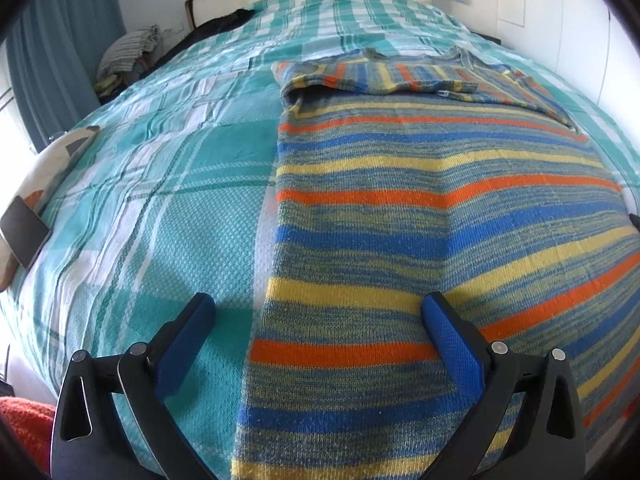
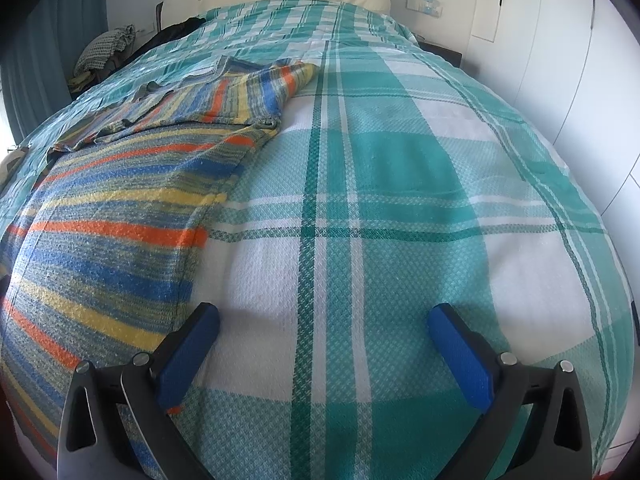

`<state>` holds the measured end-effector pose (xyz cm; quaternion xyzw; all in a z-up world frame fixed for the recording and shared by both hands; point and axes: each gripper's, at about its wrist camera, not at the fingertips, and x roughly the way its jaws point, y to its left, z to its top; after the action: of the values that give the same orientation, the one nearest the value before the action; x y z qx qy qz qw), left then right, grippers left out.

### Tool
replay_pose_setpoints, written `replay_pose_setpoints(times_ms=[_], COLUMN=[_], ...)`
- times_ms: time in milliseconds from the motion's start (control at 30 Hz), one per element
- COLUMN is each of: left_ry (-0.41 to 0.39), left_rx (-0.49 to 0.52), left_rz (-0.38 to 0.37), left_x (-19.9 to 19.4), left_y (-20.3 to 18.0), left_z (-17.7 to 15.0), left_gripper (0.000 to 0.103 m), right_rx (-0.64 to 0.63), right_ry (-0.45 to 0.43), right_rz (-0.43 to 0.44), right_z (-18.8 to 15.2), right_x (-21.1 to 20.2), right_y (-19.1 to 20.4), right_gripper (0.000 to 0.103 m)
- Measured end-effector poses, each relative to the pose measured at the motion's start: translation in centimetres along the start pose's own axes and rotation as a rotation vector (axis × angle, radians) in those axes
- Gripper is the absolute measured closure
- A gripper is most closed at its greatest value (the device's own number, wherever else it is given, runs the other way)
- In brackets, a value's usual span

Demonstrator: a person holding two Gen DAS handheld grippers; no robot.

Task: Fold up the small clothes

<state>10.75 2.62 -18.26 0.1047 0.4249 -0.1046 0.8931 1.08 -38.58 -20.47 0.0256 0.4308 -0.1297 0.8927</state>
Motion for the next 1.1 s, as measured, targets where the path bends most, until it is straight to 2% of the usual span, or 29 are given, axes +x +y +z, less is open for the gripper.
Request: replay_pose_setpoints(times_ms=[667, 1100], left_ry=[-0.015, 0.009], left_rx=[-0.004, 0.021], left_rz=[0.027, 0.020], left_x=[-0.37, -0.89], left_y=[-0.09, 0.01], left_z=[-0.19, 0.35], left_gripper=[0.001, 0.001], right_rx=[0.005, 0.007], right_ry=[-0.021, -0.008], right_rz=[0.000, 0.028], right_z=[-0.17, -0.32], right_x=[-0.27, -0.64], right_y=[-0.11, -0.43], right_gripper=[0.000, 0.000])
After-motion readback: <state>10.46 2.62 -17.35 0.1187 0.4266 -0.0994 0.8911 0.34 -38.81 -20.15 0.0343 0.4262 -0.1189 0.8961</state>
